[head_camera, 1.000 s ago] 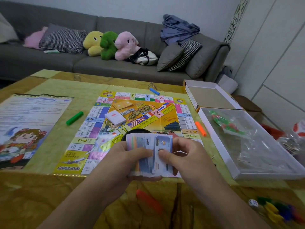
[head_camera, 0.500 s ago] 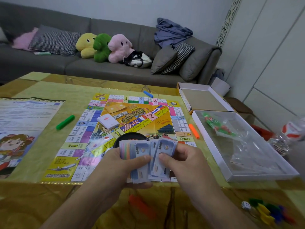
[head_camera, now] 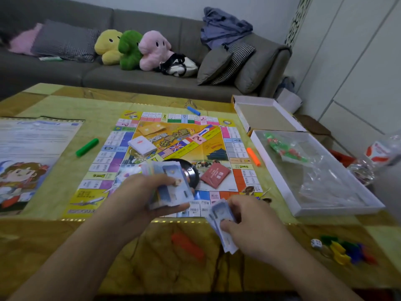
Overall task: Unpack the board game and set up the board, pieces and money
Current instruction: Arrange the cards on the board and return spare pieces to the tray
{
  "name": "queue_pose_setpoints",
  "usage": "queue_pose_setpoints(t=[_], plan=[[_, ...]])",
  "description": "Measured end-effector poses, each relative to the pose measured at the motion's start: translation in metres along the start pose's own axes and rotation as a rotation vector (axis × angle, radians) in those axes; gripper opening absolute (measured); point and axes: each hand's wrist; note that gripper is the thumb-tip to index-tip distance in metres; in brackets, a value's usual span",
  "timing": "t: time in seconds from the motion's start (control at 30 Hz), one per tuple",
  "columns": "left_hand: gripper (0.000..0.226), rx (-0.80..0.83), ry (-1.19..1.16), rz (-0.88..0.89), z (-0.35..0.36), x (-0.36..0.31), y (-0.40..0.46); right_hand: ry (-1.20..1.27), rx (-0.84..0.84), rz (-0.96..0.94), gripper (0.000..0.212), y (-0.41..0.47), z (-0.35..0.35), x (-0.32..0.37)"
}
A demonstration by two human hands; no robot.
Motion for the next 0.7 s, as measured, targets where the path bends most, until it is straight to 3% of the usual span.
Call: queue_pose_setpoints(t=[0.23, 0.4, 0.47, 0.53, 0.6, 0.7], plan=[[0.03, 0.039, 0.047, 0.059, 0.004, 0.011, -0.011, -0.034, 0.054, -0.012, 0.015, -0.014, 0.026, 0.003], [0.032, 0.086, 0.109, 0.047, 0.009, 0.024, -0.02, -0.372, 0.008, -0.051, 0.021, -0.026, 0.015, 0.012], [0.028, 0.115, 0.135, 0.051, 0.011, 0.029, -0.022, -0.23, -0.117, -0.048, 0.011, -0.025, 0.003, 0.011], [0.027, 0.145, 0.147, 0.06, 0.012, 0.034, -0.022, 0.19, -0.225, -0.068, 0.007, -0.023, -0.005, 0.008], [0.027, 0.173, 0.162, 0.069, 0.015, 0.038, -0.023, 0.557, -0.134, -0.09, 0.01, -0.02, -0.011, 0.011], [0.027, 0.214, 0.172, 0.056, 0.02, 0.04, -0.025, 0.588, -0.064, -0.101, 0.026, -0.015, -0.009, 0.012]])
Point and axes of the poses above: each hand's wrist, its own y-axis towards the middle knuckle, its own z-axis out of the palm, x = y × z, and after that the axes turned 15 degrees about -y, right-handed
